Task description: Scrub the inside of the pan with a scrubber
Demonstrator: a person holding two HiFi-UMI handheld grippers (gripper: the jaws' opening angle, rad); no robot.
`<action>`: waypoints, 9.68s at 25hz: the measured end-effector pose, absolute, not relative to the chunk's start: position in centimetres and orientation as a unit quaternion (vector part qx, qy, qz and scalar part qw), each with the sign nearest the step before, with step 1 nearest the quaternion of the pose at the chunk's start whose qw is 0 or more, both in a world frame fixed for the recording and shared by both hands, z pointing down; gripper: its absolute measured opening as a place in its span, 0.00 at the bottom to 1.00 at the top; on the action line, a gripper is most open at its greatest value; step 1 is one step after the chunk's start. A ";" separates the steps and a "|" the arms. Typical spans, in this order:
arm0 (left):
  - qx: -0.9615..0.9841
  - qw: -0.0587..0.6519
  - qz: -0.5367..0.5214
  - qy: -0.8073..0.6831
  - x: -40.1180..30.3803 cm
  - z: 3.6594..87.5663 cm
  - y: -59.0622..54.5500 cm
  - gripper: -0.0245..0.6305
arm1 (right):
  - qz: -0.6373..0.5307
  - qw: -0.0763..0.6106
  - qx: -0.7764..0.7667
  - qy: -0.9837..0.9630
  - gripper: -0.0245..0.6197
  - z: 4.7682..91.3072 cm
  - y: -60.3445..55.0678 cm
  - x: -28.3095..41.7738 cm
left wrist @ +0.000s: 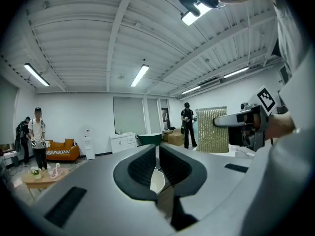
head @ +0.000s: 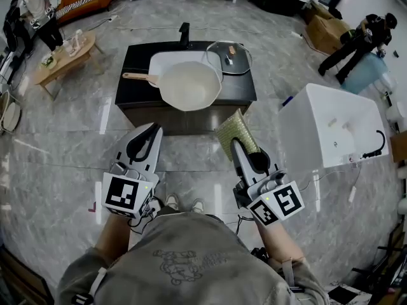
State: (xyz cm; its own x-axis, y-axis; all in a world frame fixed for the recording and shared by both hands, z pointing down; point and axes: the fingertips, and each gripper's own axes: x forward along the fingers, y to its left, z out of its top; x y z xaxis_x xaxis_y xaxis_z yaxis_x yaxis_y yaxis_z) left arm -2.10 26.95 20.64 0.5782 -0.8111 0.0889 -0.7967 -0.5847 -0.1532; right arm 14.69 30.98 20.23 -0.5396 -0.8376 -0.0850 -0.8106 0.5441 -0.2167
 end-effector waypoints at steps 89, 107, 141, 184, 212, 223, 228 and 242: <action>-0.845 0.113 -0.513 0.100 -11.8 49.6 -12.2 0.41 | -0.209 -0.148 -0.492 0.832 0.16 45.1 -14.9 9.2; -0.780 0.134 -0.611 -0.004 -12.1 58.4 -12.2 0.43 | -0.198 -0.221 -0.563 0.772 0.16 52.7 -17.2 11.7; -0.777 0.132 -0.615 0.005 -11.9 59.9 -12.1 0.39 | -0.267 -0.304 -0.131 0.905 0.17 57.7 -5.8 -5.9; -0.777 0.142 -0.613 0.015 -11.7 60.0 -12.3 0.38 | 0.062 -0.431 -0.458 0.775 0.17 54.7 -17.5 9.0; -0.777 0.149 -0.611 0.019 -11.7 60.2 -12.4 0.38 | -0.242 -0.481 -0.087 0.838 0.17 61.2 0.2 1.1; -0.779 0.159 -0.606 0.025 -11.5 60.3 -12.6 0.37 | -0.362 -0.388 0.012 0.847 0.17 53.7 2.7 0.2; -0.780 0.160 -0.605 0.022 -12.0 60.3 -12.6 0.37 | -0.240 -0.357 -0.075 0.900 0.17 50.2 -4.1 -0.8; -0.787 0.176 -0.591 0.026 -11.5 60.3 -12.7 0.37 | 0.340 -0.566 0.025 0.751 0.17 56.8 -14.4 1.2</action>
State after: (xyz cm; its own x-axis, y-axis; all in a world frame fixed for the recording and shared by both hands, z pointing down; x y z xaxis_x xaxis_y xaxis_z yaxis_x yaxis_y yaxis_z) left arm -11.49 -12.71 60.33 0.2992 -0.2495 0.9210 0.1671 -0.9366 -0.3080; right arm 1.18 -14.45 56.77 -0.3582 -0.3469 0.8668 0.4217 0.7682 0.4818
